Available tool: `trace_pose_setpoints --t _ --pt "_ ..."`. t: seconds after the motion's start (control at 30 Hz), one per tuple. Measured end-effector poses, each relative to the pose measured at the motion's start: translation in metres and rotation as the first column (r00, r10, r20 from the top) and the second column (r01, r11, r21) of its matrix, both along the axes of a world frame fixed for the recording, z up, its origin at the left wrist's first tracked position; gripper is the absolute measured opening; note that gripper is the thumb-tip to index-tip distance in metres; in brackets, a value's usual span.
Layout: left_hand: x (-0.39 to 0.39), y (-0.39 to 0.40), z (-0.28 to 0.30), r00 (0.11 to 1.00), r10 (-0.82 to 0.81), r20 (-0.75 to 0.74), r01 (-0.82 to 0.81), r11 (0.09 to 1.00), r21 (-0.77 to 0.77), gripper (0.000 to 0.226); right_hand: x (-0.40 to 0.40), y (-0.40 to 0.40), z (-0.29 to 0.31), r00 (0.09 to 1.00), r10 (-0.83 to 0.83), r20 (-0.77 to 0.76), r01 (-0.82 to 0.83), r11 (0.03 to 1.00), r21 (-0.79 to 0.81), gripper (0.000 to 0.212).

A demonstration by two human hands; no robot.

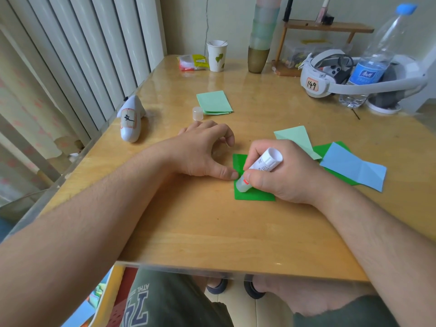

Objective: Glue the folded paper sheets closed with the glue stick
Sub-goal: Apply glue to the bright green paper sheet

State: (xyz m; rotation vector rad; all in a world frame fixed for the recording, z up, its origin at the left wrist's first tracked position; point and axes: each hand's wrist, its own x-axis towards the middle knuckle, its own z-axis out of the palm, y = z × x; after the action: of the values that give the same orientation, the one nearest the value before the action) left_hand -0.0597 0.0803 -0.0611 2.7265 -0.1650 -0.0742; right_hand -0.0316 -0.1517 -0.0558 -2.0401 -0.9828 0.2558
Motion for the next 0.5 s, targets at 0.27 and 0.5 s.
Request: trace_pose_setpoints --t 0.27,0.5 --pt "0.001 0.002 -0.001 1.000 -0.004 0.002 0.004 1.000 -0.006 0.076 0.013 -0.027 0.001 0.998 -0.059 -0.019 0.059 0.998 -0.031 0.014" --pt "0.000 0.001 -0.001 1.000 -0.010 0.003 0.010 1.000 -0.006 0.075 0.016 -0.024 -0.002 0.999 -0.042 0.008 0.042 0.999 -0.008 0.018"
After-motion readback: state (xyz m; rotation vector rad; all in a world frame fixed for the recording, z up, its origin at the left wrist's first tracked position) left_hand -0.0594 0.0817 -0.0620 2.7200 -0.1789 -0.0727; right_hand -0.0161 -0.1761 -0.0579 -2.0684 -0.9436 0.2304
